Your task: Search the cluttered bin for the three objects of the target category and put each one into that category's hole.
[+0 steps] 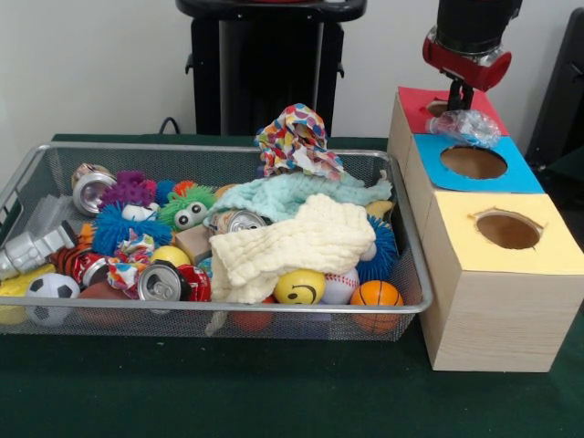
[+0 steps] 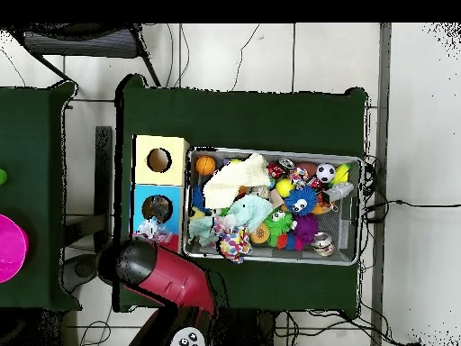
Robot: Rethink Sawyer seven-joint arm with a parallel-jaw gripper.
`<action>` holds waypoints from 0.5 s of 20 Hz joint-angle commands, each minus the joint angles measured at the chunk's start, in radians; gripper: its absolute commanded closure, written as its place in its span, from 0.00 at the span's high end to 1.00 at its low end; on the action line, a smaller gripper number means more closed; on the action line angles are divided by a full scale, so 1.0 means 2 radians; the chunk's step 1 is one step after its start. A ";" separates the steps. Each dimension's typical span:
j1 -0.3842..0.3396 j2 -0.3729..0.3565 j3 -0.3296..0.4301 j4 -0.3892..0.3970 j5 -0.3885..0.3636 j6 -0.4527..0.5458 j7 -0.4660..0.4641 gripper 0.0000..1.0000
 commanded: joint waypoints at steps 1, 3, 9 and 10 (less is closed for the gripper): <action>-0.002 -0.001 -0.004 -0.083 -0.001 0.028 0.143 0.00; -0.001 -0.001 -0.006 -0.087 -0.001 0.032 0.143 0.00; 0.007 -0.001 -0.022 -0.102 -0.008 0.057 0.152 0.00; 0.008 0.000 -0.023 -0.102 -0.007 0.057 0.151 0.00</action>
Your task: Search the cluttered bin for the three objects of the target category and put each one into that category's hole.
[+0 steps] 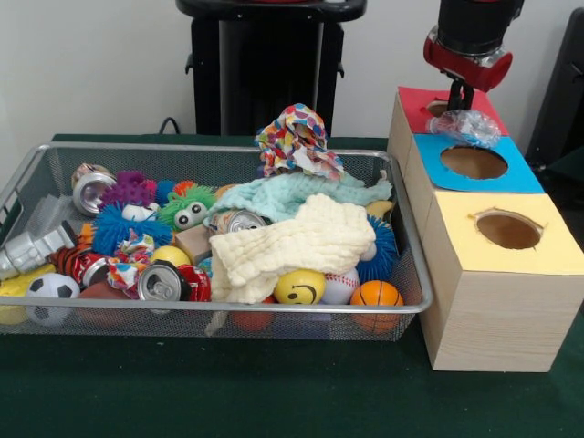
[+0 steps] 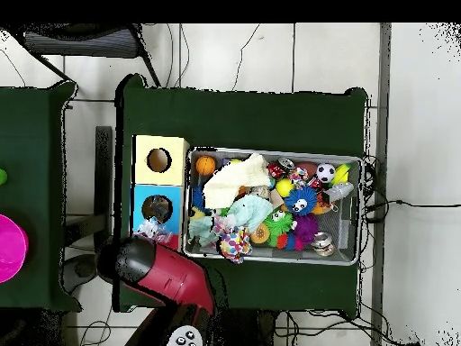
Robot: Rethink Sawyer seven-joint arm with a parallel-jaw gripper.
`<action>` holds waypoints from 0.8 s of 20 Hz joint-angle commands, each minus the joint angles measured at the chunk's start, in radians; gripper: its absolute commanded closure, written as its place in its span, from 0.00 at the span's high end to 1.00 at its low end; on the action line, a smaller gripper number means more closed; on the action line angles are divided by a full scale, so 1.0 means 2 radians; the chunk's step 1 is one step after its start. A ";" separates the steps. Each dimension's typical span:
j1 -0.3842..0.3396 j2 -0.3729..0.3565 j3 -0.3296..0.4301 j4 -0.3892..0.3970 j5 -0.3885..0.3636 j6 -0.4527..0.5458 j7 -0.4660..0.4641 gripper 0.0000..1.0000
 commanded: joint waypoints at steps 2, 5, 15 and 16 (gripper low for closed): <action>0.000 -0.008 -0.013 -0.091 -0.007 0.041 0.151 0.00; 0.002 -0.007 -0.018 -0.095 -0.010 0.048 0.152 0.00; 0.020 -0.004 -0.050 -0.119 -0.024 0.096 0.163 0.00; 0.021 -0.001 -0.049 -0.121 -0.022 0.095 0.164 0.00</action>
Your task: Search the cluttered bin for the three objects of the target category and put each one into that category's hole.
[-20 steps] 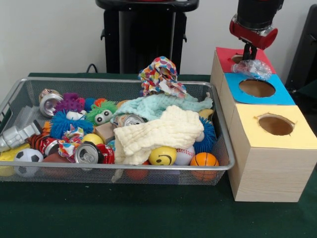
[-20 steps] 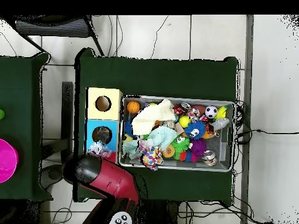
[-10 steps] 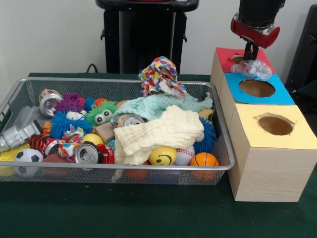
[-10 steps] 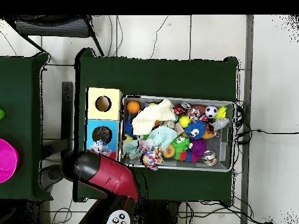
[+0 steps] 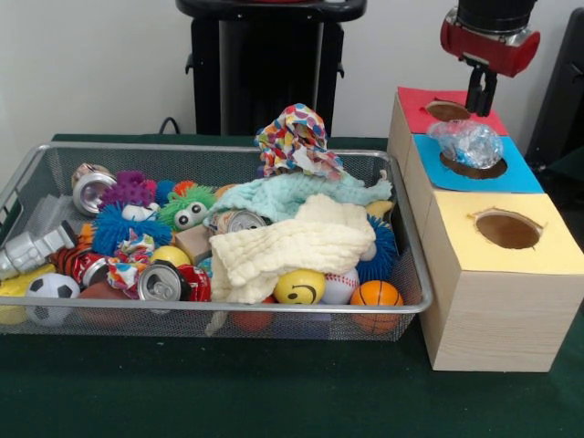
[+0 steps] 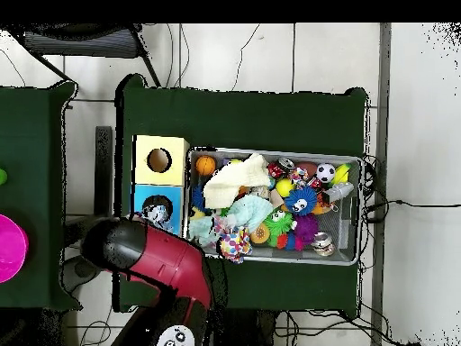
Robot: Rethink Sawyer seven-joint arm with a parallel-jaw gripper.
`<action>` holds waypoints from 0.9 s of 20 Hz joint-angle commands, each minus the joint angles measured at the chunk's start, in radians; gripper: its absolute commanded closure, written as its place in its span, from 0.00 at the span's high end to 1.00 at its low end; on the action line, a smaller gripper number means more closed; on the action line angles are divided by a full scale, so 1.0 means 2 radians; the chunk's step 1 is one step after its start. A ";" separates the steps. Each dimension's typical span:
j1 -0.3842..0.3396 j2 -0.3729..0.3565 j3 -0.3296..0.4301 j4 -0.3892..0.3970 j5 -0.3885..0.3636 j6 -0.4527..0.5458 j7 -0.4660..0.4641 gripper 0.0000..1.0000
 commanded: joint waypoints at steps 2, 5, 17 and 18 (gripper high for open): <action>0.002 0.008 -0.004 -0.051 -0.010 0.056 0.163 0.00; 0.001 0.016 -0.002 -0.056 -0.006 0.050 0.160 0.00; 0.003 0.032 0.013 -0.024 0.003 0.011 0.142 0.00; 0.002 0.033 0.016 -0.021 0.005 0.006 0.139 0.00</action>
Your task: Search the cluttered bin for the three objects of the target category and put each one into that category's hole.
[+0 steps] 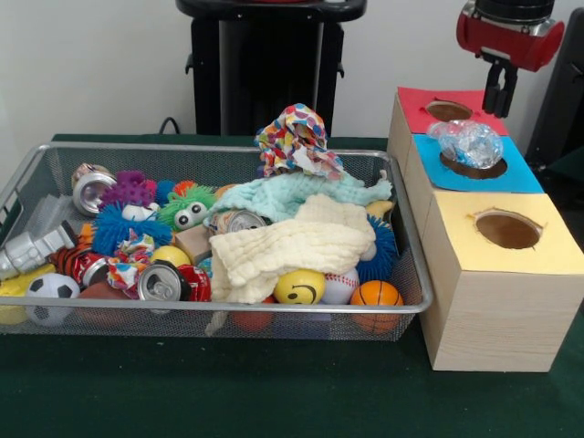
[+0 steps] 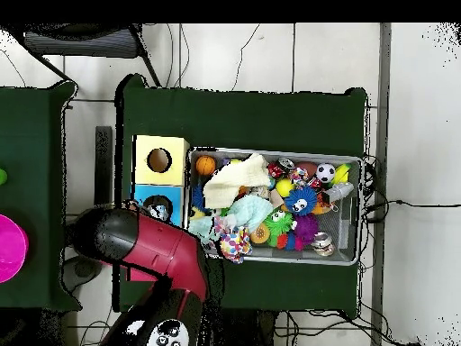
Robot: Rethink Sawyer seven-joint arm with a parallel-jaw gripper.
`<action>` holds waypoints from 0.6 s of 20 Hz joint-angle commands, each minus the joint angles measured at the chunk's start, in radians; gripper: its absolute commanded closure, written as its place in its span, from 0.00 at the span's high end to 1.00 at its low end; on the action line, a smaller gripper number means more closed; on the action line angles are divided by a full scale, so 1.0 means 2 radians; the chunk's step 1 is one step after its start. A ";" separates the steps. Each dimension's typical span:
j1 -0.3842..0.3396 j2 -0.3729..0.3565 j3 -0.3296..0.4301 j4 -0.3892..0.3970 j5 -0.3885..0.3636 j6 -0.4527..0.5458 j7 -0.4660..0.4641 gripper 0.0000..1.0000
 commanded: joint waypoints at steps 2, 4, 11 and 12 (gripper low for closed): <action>-0.006 0.023 0.031 0.024 0.008 0.004 0.135 0.00; -0.007 0.022 0.032 0.028 0.007 0.007 0.132 0.00; -0.018 0.019 0.055 0.064 0.024 -0.015 0.112 0.00; -0.019 0.018 0.057 0.065 0.026 -0.011 0.112 0.00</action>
